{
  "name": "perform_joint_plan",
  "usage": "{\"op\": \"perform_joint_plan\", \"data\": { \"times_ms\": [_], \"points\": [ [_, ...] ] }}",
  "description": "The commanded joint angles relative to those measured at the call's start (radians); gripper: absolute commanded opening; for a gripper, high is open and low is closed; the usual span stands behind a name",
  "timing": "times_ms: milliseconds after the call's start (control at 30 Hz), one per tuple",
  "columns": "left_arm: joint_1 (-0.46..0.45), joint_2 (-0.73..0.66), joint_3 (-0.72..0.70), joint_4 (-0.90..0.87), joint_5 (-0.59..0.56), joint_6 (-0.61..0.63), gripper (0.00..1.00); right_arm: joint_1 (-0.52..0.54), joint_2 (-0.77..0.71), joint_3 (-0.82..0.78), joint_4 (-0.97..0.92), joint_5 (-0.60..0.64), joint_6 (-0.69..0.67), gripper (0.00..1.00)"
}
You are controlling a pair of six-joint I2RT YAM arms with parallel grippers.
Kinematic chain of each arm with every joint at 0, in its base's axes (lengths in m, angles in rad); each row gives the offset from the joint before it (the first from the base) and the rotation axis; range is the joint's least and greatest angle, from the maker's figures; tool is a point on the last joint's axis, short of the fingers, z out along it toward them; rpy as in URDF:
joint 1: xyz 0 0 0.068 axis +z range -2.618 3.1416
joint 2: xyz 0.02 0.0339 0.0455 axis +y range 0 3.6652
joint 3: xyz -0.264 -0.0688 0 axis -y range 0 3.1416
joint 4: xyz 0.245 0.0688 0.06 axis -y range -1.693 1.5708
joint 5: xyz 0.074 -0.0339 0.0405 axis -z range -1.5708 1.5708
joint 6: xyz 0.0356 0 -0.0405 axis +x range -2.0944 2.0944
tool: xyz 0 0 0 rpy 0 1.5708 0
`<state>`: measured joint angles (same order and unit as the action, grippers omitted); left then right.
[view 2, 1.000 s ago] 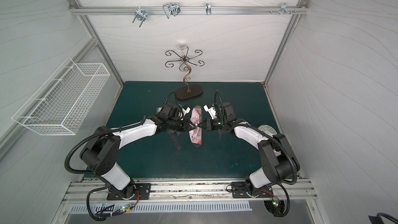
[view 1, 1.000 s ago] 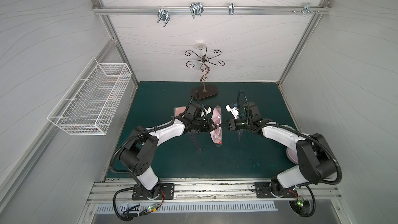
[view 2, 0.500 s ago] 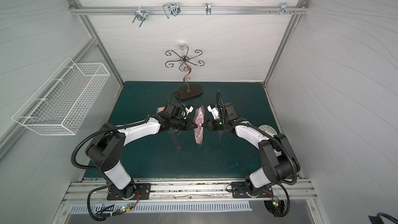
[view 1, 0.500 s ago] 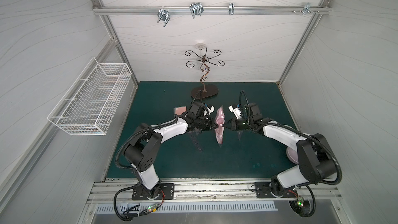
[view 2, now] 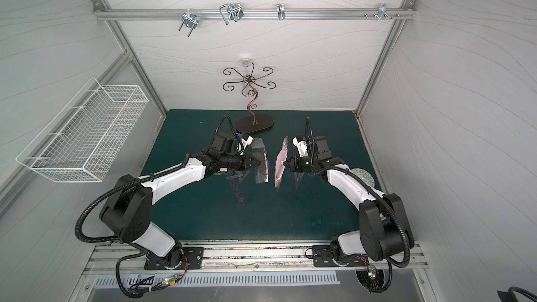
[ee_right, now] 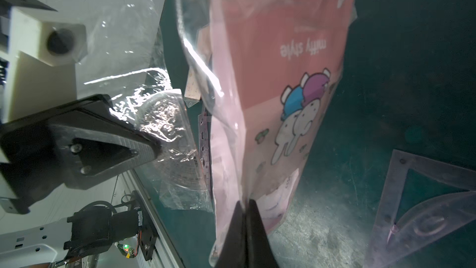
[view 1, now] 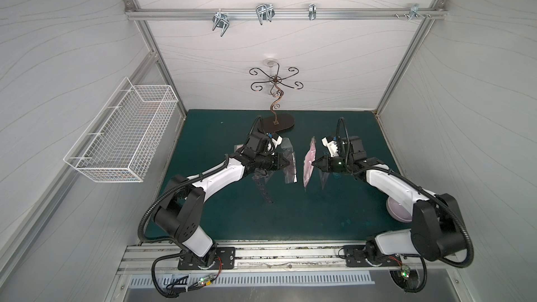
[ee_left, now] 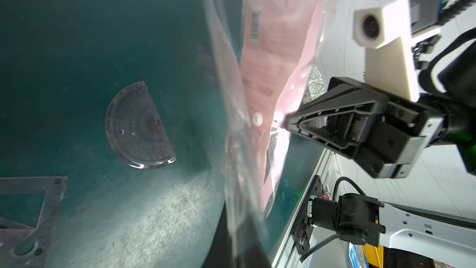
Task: Open the ruler set and take out the ruler
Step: Take out the ruler from the ruler set bag, then place the ruler at the center of the board.
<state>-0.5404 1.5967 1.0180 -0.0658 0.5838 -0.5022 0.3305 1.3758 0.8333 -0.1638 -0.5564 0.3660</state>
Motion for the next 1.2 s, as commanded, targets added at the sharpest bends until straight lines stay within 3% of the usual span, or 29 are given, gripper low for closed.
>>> {"op": "perform_joint_plan", "data": {
  "times_ms": [0, 200, 400, 600, 733, 767, 800, 833, 900, 1067, 1167],
  "points": [
    [-0.001, 0.027, -0.001, 0.084, 0.028, -0.009, 0.00, -0.037, -0.036, 0.013, -0.033, -0.018, -0.004, 0.00],
    [-0.013, 0.124, 0.037, 0.146, 0.067, -0.050, 0.00, -0.133, -0.125, 0.039, -0.122, 0.019, -0.023, 0.00],
    [-0.094, 0.269, 0.138, 0.141, 0.049, -0.074, 0.00, -0.146, -0.167, 0.047, -0.153, 0.030, 0.011, 0.00],
    [-0.142, 0.425, 0.208, 0.261, 0.022, -0.278, 0.00, -0.146, -0.180, 0.058, -0.166, 0.043, 0.005, 0.00],
    [-0.158, 0.511, 0.277, 0.204, 0.001, -0.317, 0.00, -0.145, -0.187, 0.058, -0.154, 0.032, 0.020, 0.00],
    [-0.159, 0.525, 0.301, 0.163, 0.002, -0.305, 0.06, -0.146, -0.188, 0.059, -0.152, 0.029, 0.021, 0.00],
    [-0.159, 0.523, 0.313, 0.128, -0.004, -0.293, 0.29, -0.146, -0.188, 0.062, -0.155, 0.026, 0.022, 0.00],
    [-0.159, 0.510, 0.312, 0.104, -0.023, -0.283, 0.41, -0.145, -0.189, 0.065, -0.162, 0.025, 0.019, 0.00],
    [-0.157, 0.444, 0.295, 0.057, -0.073, -0.248, 0.57, -0.141, -0.188, 0.070, -0.169, 0.024, 0.015, 0.00],
    [-0.129, 0.190, 0.239, -0.123, -0.311, -0.141, 0.58, -0.043, -0.146, 0.108, -0.225, 0.077, -0.047, 0.00],
    [-0.083, 0.059, 0.199, -0.177, -0.353, -0.075, 0.56, 0.028, -0.112, 0.101, -0.196, 0.057, -0.061, 0.00]
  ]
}}
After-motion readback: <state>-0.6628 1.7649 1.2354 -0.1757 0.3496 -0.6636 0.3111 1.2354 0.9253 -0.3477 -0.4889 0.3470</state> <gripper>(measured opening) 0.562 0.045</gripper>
